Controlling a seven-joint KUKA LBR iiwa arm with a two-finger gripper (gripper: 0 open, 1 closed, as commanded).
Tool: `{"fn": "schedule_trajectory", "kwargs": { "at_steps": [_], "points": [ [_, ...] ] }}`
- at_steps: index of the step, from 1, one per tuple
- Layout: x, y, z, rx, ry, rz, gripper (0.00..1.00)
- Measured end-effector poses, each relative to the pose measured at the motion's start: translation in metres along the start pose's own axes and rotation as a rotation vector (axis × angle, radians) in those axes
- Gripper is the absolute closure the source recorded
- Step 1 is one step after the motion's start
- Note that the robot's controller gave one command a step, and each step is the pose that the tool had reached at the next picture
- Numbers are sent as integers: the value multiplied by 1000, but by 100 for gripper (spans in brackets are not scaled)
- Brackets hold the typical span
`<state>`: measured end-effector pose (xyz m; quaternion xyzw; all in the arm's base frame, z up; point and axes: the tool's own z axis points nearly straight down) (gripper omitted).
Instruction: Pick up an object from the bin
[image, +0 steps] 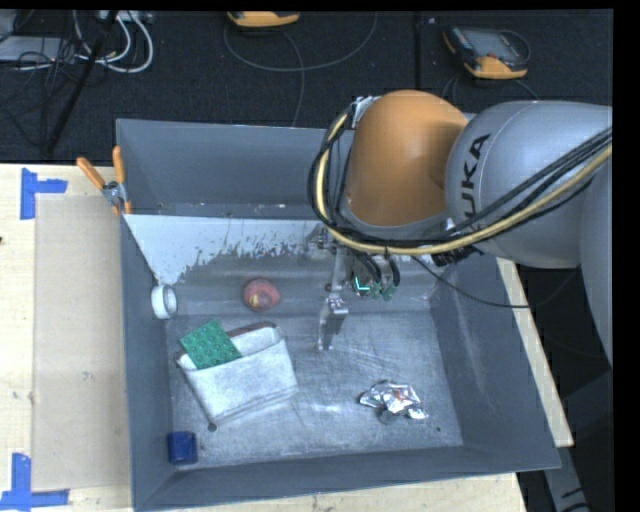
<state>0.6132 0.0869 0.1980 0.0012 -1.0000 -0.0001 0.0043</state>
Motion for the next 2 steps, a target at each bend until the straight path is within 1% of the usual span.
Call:
{"fn": "schedule_trajectory", "kwargs": {
  "at_steps": [1,2],
  "points": [
    [55,62,96,0,3,-97,0],
    [55,90,119,1,-6,-142,0]
  ]
}}
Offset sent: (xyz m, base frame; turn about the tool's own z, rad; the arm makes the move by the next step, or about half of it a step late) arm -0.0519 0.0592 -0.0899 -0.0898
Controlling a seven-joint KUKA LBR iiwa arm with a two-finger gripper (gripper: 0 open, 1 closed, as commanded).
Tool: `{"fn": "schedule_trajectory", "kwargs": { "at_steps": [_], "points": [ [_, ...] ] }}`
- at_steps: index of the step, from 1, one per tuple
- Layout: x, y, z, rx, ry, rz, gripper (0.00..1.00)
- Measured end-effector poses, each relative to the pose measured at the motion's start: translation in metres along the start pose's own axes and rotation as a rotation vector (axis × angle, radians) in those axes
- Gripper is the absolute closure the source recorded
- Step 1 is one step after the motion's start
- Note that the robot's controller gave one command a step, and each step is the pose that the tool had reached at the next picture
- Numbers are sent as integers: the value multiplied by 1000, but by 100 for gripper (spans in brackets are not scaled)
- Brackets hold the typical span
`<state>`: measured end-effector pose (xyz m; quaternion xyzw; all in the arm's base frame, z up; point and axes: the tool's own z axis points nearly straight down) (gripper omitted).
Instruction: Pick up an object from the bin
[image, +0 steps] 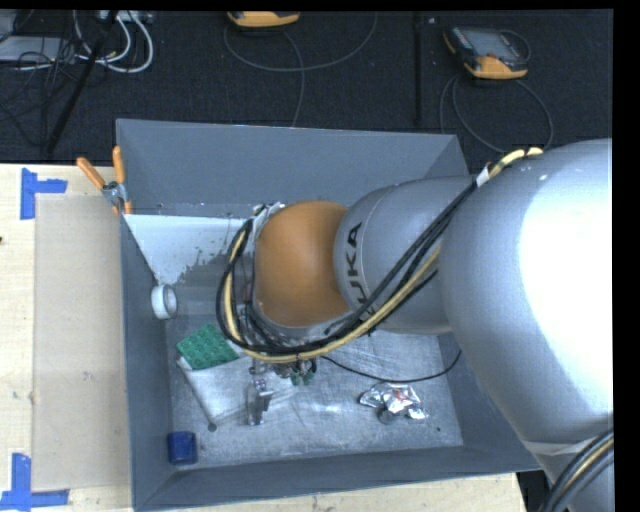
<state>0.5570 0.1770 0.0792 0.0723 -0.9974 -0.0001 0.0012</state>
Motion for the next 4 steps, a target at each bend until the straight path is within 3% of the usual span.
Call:
{"fn": "schedule_trajectory", "kwargs": {
  "at_steps": [1,2,3,4],
  "points": [
    [-7,11,3,7,-4,-78,0],
    [-11,22,5,4,0,-284,0],
    [-11,21,4,3,2,-282,100],
    [-23,25,-113,0,-10,-325,100]
  ]
}}
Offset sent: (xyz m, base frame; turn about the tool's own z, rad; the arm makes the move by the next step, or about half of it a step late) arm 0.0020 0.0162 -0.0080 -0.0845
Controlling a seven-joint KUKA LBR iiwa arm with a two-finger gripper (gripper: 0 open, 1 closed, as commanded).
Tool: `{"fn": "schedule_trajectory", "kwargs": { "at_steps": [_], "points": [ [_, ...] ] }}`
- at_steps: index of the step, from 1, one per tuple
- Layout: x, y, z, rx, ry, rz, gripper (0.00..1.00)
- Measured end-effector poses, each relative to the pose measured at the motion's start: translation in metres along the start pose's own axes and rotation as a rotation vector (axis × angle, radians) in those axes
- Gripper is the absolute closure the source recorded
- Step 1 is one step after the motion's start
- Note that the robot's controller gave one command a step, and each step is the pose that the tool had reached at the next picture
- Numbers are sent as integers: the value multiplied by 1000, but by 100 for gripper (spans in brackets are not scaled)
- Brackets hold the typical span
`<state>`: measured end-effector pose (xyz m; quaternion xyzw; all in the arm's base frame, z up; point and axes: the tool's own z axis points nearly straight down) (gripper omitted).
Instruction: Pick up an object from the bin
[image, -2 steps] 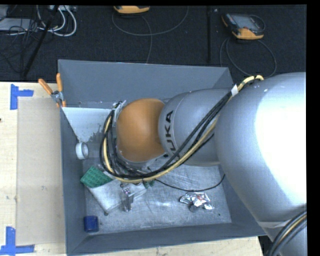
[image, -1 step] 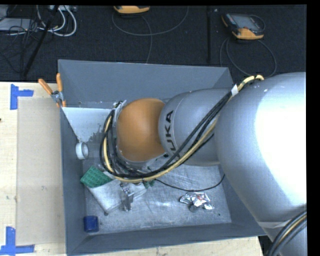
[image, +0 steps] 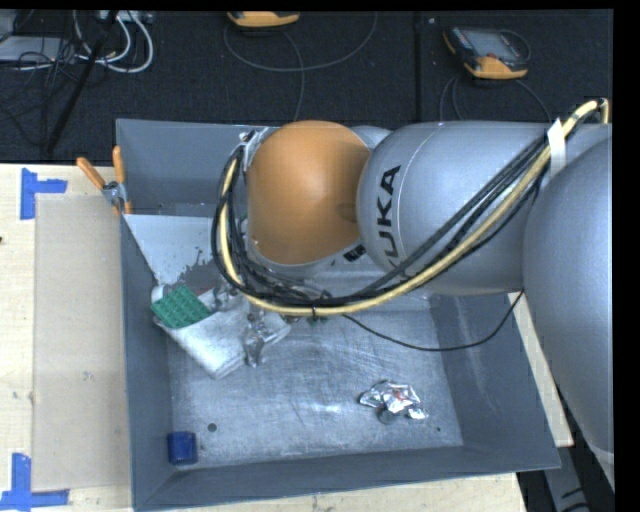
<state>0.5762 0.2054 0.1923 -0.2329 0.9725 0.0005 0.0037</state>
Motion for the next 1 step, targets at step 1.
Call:
{"fn": "schedule_trajectory", "kwargs": {
  "at_steps": [1],
  "points": [
    [5,-11,-88,1,0,32,100]
  ]
}}
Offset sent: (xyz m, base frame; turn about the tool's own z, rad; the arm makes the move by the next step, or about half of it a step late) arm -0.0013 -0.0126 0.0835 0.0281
